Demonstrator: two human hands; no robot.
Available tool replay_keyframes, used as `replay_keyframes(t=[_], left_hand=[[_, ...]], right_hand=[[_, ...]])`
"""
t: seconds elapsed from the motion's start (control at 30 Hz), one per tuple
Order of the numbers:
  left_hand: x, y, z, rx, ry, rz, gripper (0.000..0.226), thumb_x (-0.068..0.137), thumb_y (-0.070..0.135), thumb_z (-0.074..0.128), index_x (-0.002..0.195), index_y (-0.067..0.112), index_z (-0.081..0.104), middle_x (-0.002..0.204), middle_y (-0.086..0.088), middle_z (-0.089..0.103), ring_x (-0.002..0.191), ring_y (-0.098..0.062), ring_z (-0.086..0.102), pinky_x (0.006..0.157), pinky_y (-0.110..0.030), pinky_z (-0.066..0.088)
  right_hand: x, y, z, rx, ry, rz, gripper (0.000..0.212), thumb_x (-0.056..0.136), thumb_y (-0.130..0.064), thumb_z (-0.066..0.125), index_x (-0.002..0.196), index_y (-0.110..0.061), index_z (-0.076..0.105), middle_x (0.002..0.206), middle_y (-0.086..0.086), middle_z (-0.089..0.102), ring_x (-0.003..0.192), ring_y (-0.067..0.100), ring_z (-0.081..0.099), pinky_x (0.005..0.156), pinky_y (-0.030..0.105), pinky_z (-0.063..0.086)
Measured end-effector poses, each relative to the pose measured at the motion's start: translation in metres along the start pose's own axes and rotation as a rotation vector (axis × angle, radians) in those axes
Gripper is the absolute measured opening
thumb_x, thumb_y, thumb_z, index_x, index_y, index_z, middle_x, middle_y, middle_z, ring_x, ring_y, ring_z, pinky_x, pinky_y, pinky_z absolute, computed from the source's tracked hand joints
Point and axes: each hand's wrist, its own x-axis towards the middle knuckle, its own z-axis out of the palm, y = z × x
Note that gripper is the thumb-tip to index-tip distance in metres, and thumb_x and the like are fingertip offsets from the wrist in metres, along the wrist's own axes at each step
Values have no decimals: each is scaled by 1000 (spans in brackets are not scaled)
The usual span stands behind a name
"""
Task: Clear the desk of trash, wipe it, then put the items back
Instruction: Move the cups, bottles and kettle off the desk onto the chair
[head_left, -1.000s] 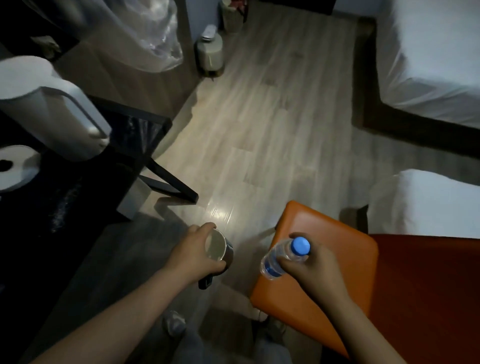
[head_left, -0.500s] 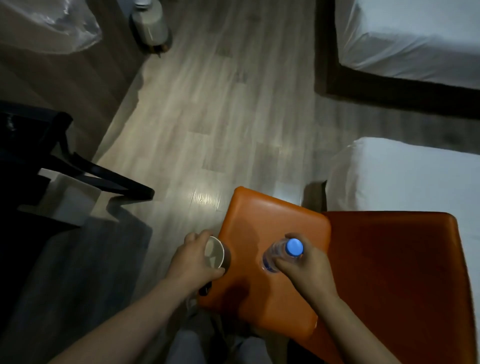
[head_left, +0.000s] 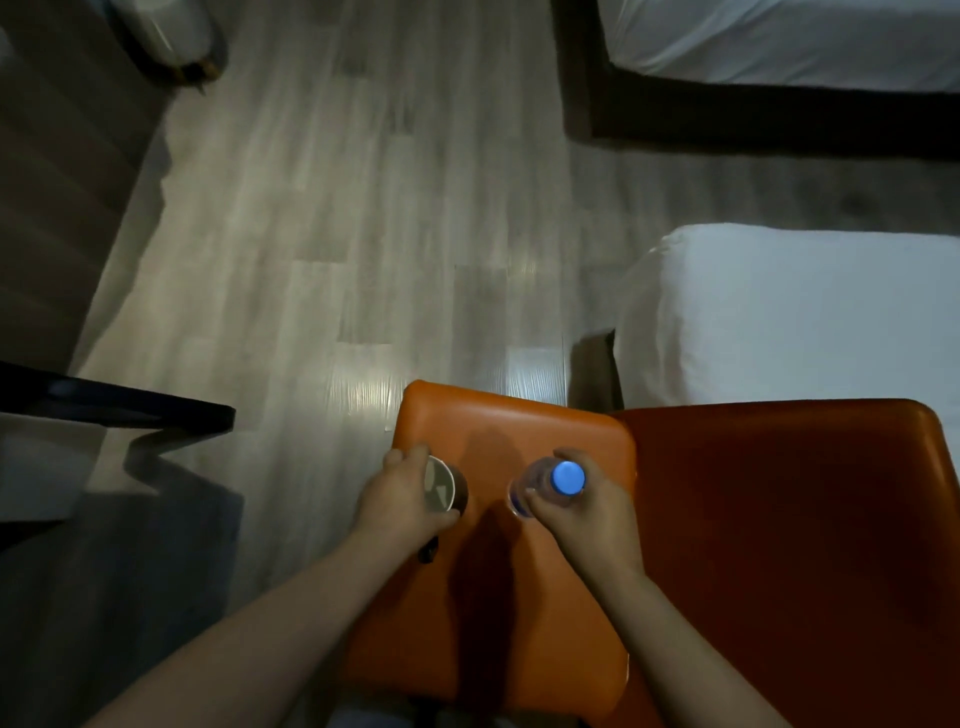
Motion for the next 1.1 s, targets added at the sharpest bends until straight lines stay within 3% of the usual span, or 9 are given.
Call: replay_keyframes(t=[0.13, 0.3, 0.57, 0.73, 0.9, 1.0, 1.1], left_hand=[[37, 3, 15, 25, 8, 27, 78, 65, 42, 81, 128, 23, 39, 124, -4, 44, 102, -25, 55, 77, -31, 50], [80, 5, 28, 61, 45, 63, 83, 66, 39, 81, 135, 22, 38, 131, -7, 42, 108, -30, 54, 79, -33, 49], [117, 10, 45, 154, 15, 114, 83, 74, 36, 78, 142, 21, 33, 138, -8, 39, 117, -29, 48, 88, -33, 45], [118, 15, 55, 269, 16, 133, 85, 77, 40, 73, 145, 20, 27, 139, -10, 37, 117, -30, 46, 89, -32, 43], [115, 17, 57, 169, -48, 51, 115, 72, 42, 77, 152, 11, 0, 151, -14, 19, 136, -33, 28, 109, -37, 32], [105, 18, 52, 168, -52, 53, 113, 75, 40, 76, 152, 11, -1, 155, -14, 13, 140, -33, 22, 112, -36, 27], [93, 17, 43, 190, -30, 66, 105, 78, 40, 73, 152, 10, 5, 152, -12, 22, 137, -31, 28, 108, -34, 32]], right_hand=[[32, 11, 10, 13, 25, 7, 50, 73, -38, 77, 118, -27, 58, 94, -14, 65, 88, 7, 64, 79, 31, 58], [64, 21, 24, 28, 37, -1, 55, 69, -55, 66, 116, -27, 60, 95, -10, 68, 89, 7, 65, 80, 33, 58], [85, 33, 35, 35, 70, -20, 54, 72, -45, 74, 119, -22, 59, 99, -8, 67, 91, 6, 64, 81, 31, 58], [76, 35, 34, 28, 54, -21, 65, 74, -33, 79, 131, -24, 51, 117, -14, 57, 106, 3, 55, 86, 12, 44], [71, 34, 35, 50, 72, 16, 76, 70, -35, 82, 136, -25, 47, 125, -7, 59, 112, 9, 56, 95, 24, 49], [70, 33, 32, 37, 76, 24, 79, 71, -38, 81, 139, -24, 44, 131, -3, 56, 117, 13, 55, 97, 28, 48], [63, 27, 23, -23, 80, 12, 77, 73, -42, 77, 140, -22, 43, 133, -1, 55, 120, 15, 53, 97, 36, 49]])
